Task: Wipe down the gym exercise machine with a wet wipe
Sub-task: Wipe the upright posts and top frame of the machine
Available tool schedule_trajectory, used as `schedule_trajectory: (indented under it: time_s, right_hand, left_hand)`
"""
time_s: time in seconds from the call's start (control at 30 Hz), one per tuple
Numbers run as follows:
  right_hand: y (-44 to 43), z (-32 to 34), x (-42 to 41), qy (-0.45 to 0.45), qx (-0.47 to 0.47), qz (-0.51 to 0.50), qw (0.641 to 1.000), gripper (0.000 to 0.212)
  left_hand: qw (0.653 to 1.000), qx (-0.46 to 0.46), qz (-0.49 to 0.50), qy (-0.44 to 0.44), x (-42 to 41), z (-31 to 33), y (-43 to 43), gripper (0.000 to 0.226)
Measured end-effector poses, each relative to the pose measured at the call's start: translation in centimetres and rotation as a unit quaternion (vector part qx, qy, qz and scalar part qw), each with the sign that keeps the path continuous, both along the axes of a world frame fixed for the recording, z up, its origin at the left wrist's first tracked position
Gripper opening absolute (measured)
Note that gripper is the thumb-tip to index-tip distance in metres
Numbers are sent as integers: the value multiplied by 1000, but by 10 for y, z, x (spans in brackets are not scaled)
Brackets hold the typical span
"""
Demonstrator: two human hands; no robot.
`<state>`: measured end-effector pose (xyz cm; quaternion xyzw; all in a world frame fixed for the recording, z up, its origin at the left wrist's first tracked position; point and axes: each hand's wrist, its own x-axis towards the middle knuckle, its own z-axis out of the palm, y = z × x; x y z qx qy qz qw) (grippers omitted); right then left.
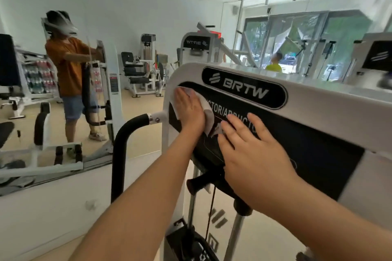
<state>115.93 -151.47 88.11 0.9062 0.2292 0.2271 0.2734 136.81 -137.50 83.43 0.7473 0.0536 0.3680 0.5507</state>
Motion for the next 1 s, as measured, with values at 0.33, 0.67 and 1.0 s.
schedule_trajectory:
  time_s: [0.33,0.67,1.0]
  right_hand:
    - [31,6,31,-77,135,30,987,42]
    - [39,-4,48,-131,136,37,981,35]
    - [31,1,36,-191,195,41,961,42]
  left_hand:
    - [961,169,-73,-208,-26,-14,-6,61]
    - [997,61,-7,-37,20,-41,23,61]
    - [968,174,-63,-172,-15,-6,13,63]
